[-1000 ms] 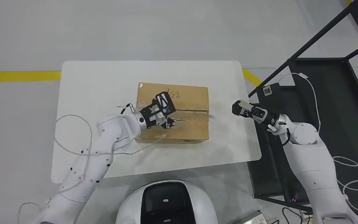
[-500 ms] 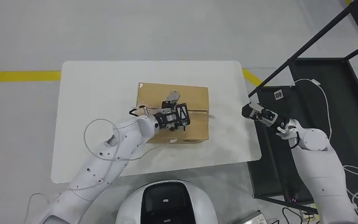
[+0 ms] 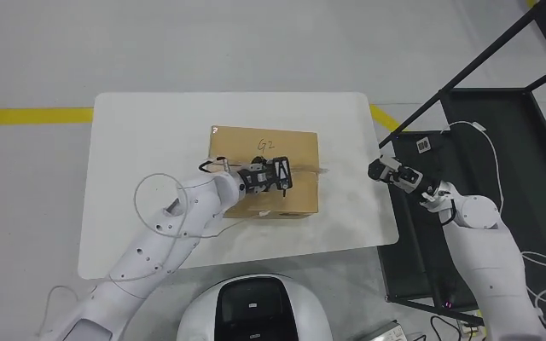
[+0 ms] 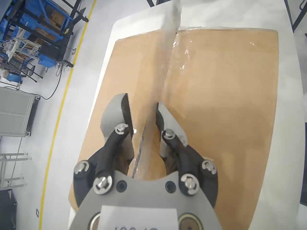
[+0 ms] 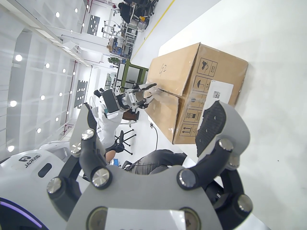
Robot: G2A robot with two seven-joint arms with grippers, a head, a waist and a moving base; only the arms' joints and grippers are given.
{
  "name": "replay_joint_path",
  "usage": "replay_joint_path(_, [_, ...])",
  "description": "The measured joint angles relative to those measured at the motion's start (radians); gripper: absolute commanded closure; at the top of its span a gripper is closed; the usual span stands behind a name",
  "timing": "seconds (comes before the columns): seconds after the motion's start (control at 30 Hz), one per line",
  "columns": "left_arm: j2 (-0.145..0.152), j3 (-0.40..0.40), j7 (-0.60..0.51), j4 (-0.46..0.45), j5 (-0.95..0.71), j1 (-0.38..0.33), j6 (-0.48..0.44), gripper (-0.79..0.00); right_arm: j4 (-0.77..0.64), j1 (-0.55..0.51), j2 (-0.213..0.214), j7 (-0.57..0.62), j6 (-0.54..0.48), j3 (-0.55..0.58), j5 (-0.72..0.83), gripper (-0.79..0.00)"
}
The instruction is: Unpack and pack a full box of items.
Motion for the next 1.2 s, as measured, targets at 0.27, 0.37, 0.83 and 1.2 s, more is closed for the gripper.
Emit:
replay_joint_path(0.27, [-0.014, -0.004, 0.006, 0.014, -0.056, -0.032, -0.018, 0.0, 0.029, 0.008, 0.0, 0.005, -0.008, 0.006, 0.021, -0.785])
replay_joint_path(0.37, [-0.015, -0.023, 0.054, 0.005, -0.076, -0.024, 0.027, 0.0, 0.034, 0.004, 0.0, 0.008, -0.014, 0.015, 0.037, -0.785])
replay_joint_path(0.83, [-0.034, 0.015, 0.122, 0.049, 0.019, -0.007, 0.163, 0.0, 0.047, 0.014, -0.003, 0.012, -0.008, -0.004, 0.029, -0.785])
replay_joint_path(1.2, [-0.067, 0.084, 0.09, 0.125, 0.06, -0.042, 0.162, 0.0, 0.054, 0.012, -0.002, 0.011, -0.009, 0.0, 0.026, -0.785])
